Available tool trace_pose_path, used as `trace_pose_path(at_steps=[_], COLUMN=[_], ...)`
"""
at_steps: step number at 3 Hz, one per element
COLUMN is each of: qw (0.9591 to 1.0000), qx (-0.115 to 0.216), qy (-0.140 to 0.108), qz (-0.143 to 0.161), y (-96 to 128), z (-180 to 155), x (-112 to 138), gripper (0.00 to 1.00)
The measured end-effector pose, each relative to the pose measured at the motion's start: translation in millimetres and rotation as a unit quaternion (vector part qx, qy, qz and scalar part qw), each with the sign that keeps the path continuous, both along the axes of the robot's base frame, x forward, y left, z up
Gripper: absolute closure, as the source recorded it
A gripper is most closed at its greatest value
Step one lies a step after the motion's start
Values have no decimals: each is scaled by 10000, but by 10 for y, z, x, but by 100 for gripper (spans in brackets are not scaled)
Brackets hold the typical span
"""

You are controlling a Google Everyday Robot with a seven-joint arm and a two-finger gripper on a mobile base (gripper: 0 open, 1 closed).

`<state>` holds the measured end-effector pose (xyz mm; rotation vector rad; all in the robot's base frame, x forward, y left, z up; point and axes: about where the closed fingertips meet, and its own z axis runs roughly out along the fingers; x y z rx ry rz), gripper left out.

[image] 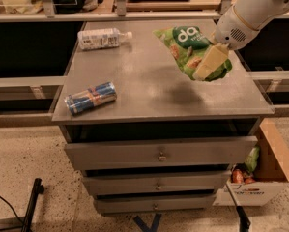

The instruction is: Pick green rice chip bag

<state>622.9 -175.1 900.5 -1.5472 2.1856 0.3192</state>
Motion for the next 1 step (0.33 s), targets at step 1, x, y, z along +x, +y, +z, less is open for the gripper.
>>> trace_pose_path(at_steps=[1], qw=[10000], qx=[0], qy=[0], qz=[0], y=[0], z=[-1], x=[0], gripper=[100])
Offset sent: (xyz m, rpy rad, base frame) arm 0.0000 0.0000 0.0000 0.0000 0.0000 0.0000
